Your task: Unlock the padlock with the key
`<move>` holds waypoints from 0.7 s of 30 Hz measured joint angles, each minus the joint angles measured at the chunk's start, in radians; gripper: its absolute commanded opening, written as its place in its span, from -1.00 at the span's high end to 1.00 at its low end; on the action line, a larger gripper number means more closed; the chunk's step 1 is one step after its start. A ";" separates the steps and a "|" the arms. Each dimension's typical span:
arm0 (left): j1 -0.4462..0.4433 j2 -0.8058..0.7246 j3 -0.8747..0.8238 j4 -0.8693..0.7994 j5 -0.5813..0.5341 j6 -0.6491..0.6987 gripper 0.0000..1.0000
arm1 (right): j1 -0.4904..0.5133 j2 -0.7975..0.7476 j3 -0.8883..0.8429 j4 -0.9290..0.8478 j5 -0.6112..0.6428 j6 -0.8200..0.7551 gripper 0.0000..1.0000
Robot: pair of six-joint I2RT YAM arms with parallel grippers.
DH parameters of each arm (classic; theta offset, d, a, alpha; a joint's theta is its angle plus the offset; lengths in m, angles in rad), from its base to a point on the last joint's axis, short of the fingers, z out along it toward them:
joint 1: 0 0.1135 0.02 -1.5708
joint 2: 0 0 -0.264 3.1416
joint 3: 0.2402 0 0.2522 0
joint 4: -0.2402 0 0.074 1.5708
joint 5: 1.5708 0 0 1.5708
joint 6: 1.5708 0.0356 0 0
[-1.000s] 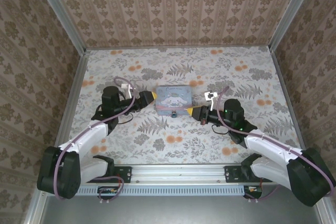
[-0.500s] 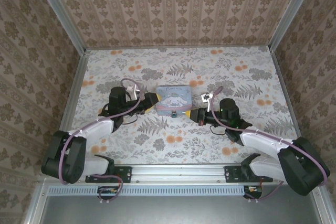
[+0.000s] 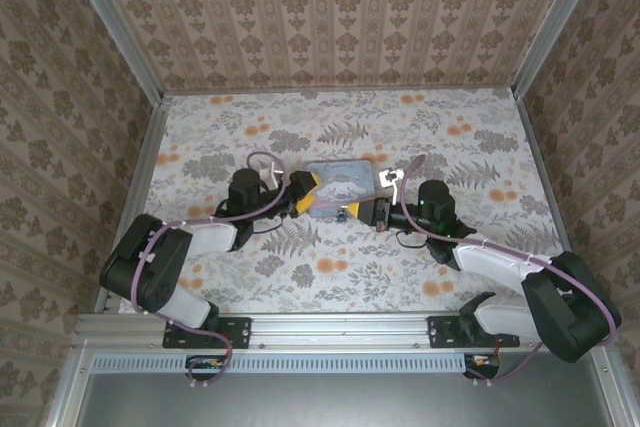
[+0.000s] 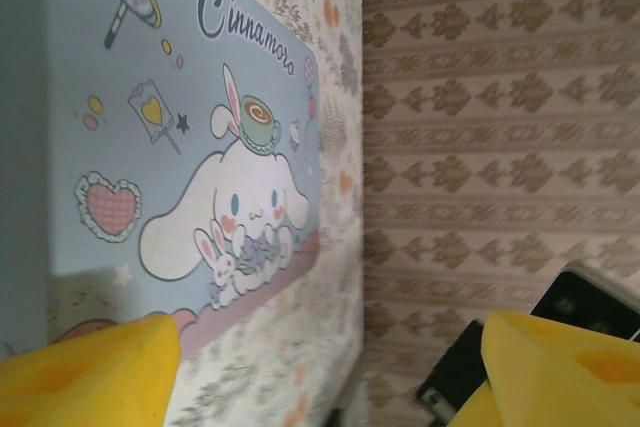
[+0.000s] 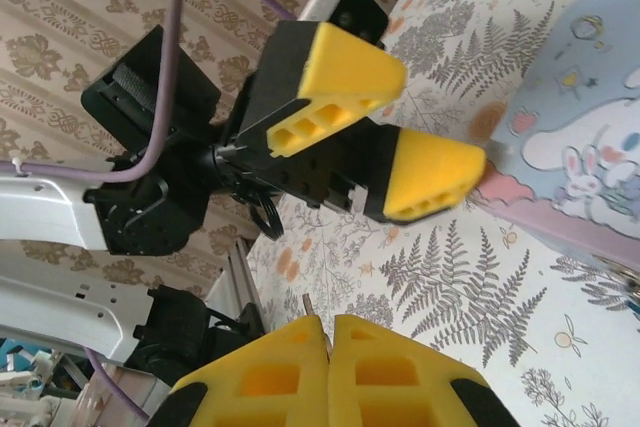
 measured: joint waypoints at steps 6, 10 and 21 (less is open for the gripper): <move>-0.047 -0.044 -0.002 -0.051 -0.088 -0.131 -0.39 | 0.002 -0.033 0.054 -0.097 0.019 -0.085 1.00; -0.056 -0.226 0.023 -0.314 -0.156 -0.099 -0.36 | 0.021 -0.076 0.086 -0.187 0.064 -0.163 1.00; -0.118 -0.412 0.175 -0.678 -0.238 -0.091 -0.17 | 0.247 -0.205 0.107 -0.383 0.490 -0.436 1.00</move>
